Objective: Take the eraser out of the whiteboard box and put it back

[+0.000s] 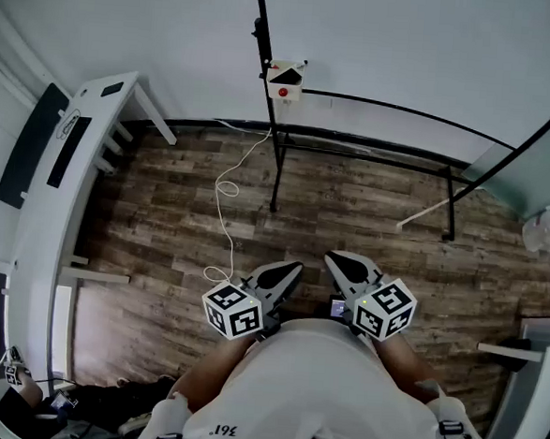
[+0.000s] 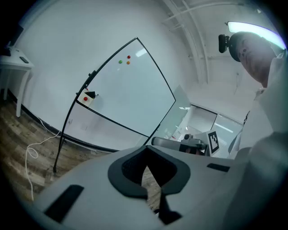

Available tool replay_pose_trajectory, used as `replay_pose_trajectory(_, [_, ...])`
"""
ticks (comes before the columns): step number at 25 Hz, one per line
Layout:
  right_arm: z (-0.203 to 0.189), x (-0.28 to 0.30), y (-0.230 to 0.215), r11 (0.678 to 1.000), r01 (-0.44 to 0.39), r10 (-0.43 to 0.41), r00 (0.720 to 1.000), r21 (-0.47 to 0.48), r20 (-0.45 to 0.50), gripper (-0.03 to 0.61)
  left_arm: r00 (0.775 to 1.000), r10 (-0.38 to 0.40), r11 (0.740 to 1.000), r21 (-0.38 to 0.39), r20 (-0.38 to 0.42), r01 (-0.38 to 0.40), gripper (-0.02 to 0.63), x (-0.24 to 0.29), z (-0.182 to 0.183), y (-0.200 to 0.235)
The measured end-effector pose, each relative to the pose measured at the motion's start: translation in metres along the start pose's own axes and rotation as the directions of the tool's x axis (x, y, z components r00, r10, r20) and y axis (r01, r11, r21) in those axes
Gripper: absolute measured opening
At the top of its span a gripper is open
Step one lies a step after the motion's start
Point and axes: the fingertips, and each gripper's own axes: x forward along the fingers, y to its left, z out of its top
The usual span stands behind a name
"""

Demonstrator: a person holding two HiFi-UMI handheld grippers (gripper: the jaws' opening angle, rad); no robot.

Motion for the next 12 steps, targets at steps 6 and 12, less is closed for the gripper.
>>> replay_pose_trajectory(6, [-0.002, 0.001, -0.004, 1.000, -0.001, 0.001, 1.000, 0.001, -0.006, 0.025, 1.000, 0.021, 1.000, -0.010, 0.020, -0.021, 0.003, -0.002, 0.003, 0.006])
replay_pose_trajectory(12, [-0.002, -0.002, -0.006, 1.000, 0.003, -0.003, 1.000, -0.010, -0.007, 0.025, 0.997, 0.054, 0.998, -0.023, 0.056, -0.053, 0.003, -0.009, 0.008, 0.013])
